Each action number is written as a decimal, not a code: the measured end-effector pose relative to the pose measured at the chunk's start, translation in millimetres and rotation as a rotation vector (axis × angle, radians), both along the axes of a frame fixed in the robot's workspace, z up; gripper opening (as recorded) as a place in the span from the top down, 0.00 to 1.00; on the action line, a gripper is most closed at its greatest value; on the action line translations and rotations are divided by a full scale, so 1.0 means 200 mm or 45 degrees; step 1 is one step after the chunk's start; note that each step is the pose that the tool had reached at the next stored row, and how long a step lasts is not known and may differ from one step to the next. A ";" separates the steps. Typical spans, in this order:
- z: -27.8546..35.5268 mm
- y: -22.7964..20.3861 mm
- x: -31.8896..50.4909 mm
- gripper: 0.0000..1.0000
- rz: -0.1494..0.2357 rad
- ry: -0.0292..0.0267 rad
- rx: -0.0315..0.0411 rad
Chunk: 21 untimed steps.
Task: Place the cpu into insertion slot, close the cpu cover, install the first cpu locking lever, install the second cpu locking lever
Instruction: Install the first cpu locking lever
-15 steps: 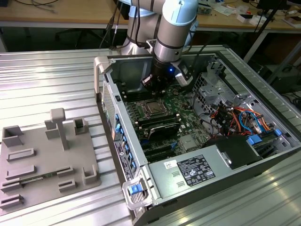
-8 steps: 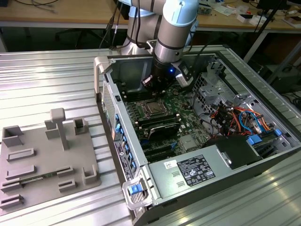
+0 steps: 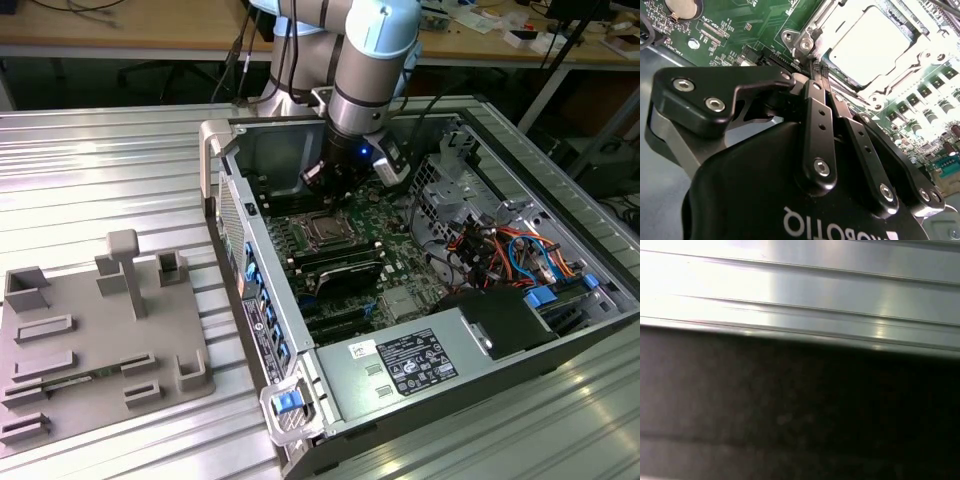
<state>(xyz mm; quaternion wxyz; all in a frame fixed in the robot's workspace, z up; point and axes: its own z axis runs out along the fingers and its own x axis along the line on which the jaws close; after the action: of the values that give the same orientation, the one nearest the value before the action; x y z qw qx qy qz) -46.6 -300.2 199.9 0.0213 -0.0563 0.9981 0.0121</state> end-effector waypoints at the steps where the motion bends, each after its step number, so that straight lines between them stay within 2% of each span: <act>1: 0.000 0.000 0.000 0.89 0.000 -0.0001 0.0001; 4: 0.019 0.001 0.001 0.89 0.000 -0.0014 0.0016; 6: 0.064 0.001 0.001 0.89 0.000 -0.0002 0.0003; 8: 0.094 0.001 0.000 0.89 0.000 -0.0004 0.0004; 15: 0.102 0.001 -0.041 0.89 0.000 -0.0003 0.0036; 21: 0.102 0.020 -0.042 0.89 0.001 -0.0002 0.0036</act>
<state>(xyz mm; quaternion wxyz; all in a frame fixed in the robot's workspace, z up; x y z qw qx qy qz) -54.9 -296.2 220.4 0.0214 -0.0567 0.9981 0.0135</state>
